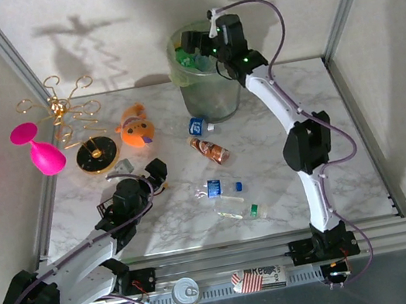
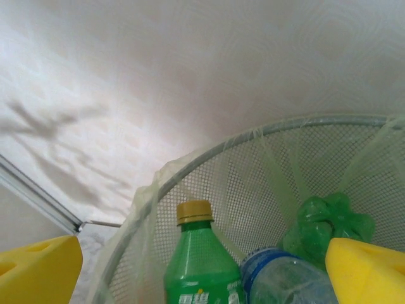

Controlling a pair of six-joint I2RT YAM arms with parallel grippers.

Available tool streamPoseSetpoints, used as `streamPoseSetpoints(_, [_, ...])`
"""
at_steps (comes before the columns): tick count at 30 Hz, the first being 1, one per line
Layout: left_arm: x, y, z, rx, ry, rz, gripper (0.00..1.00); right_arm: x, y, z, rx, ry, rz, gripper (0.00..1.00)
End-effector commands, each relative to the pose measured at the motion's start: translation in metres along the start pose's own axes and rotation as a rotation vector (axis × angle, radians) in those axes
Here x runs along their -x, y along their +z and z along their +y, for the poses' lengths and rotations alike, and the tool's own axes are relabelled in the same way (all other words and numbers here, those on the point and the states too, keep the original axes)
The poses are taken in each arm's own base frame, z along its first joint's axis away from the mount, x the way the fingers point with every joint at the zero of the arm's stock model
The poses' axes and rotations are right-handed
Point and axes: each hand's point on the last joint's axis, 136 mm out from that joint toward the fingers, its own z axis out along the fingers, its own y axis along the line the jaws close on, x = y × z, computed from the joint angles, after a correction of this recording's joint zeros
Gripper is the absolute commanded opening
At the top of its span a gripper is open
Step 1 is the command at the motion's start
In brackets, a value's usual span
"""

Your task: Put the plastic bottles in the bin

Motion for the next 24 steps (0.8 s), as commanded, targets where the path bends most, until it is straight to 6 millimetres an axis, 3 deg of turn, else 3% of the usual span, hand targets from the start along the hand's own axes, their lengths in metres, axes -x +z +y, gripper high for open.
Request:
streamPoseSetpoints(1, [0.002, 0.003, 0.000, 0.001, -0.015, -0.007, 1.00, 0.047, -0.048, 0.027, 0.087, 0.002, -0.107, 0.99])
streamPoseSetpoints(6, [-0.004, 0.012, -0.007, -0.012, -0.031, 0.030, 0.99, 0.028, -0.083, 0.036, 0.135, 0.024, -0.086, 0.99])
streamPoseSetpoints(11, [-0.011, 0.026, -0.018, -0.030, -0.058, 0.070, 0.99, -0.006, -0.121, 0.035, 0.140, 0.031, -0.043, 0.99])
streamPoseSetpoints(17, [-0.016, 0.055, -0.034, -0.027, -0.091, 0.115, 1.00, -0.056, -0.168, 0.012, 0.081, 0.076, -0.018, 0.99])
streamPoseSetpoints(24, [-0.026, 0.104, -0.052, 0.013, -0.114, 0.173, 1.00, -0.110, -0.212, -0.019, -0.008, 0.152, 0.013, 0.99])
